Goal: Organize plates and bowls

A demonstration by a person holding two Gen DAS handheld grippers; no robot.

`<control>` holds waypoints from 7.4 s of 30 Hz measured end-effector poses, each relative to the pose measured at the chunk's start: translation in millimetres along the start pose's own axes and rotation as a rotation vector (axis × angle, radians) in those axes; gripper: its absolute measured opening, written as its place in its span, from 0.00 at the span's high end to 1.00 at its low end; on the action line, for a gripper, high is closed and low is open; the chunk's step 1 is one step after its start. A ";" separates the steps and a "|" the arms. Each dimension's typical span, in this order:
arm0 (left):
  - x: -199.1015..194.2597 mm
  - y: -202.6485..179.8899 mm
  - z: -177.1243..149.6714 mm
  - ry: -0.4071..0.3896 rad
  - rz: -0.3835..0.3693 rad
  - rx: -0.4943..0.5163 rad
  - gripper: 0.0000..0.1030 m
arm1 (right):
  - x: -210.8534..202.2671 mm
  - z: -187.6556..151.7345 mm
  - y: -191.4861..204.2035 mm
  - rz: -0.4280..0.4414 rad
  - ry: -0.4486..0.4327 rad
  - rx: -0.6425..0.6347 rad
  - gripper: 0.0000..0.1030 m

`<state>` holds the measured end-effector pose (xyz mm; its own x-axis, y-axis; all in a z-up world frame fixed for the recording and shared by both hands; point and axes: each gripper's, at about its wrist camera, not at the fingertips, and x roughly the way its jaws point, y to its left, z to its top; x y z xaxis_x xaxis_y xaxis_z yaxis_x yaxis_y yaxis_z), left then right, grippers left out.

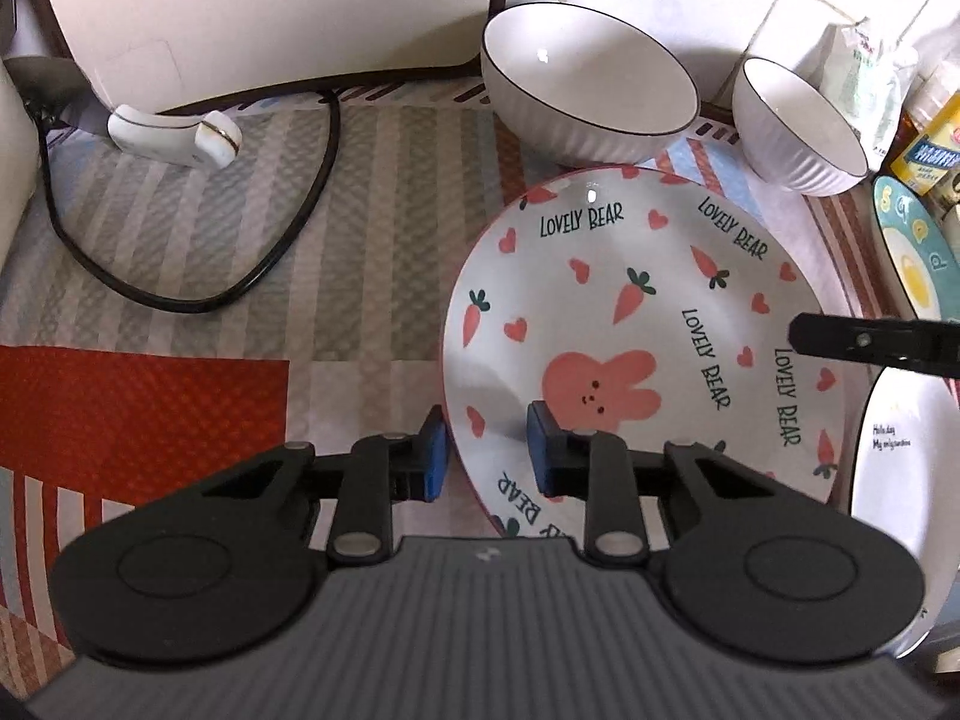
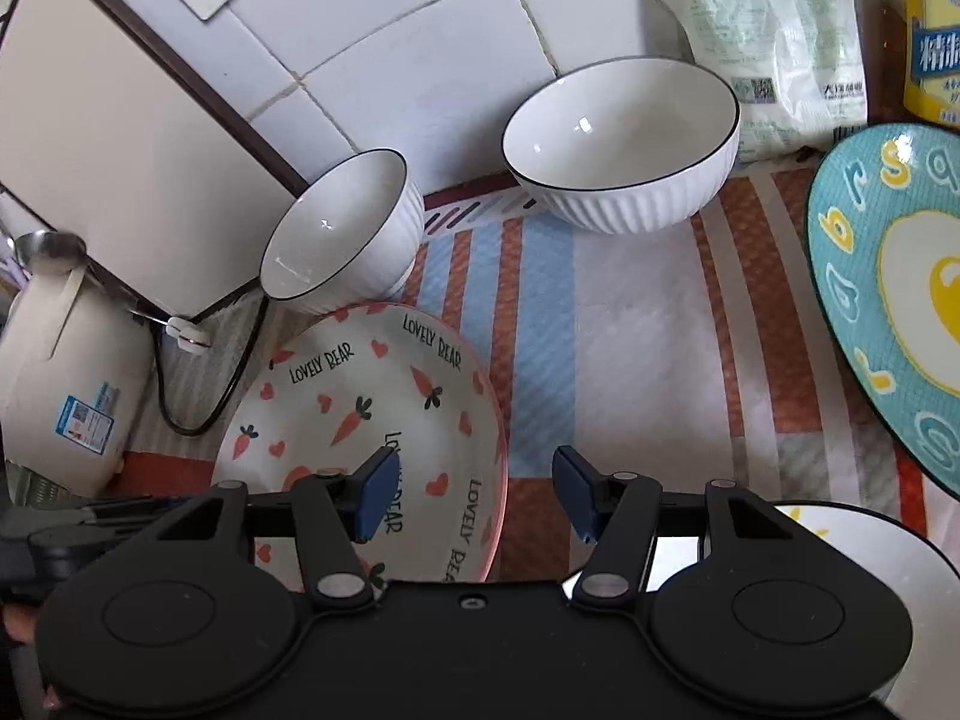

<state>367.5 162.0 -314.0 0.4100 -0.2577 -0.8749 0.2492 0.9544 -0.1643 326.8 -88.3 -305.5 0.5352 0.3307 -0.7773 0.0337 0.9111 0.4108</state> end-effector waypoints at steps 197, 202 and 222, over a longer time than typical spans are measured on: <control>8.8 -259.2 39.6 -0.107 -0.221 0.386 0.32 | -164.9 -82.1 -163.9 -0.281 -0.434 0.019 0.32; 45.6 -273.2 53.5 -0.053 -0.186 0.432 0.40 | -138.6 -74.3 -183.6 -0.425 -0.428 0.032 0.35; 86.7 -270.0 70.8 -0.020 -0.215 0.272 0.79 | -107.1 -48.7 -251.8 -0.187 -0.351 0.366 0.88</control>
<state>397.8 -128.7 -313.3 0.3397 -0.4538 -0.8238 0.5554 0.8037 -0.2136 219.9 -341.1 -348.9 0.7396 0.0117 -0.6729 0.4140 0.7804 0.4686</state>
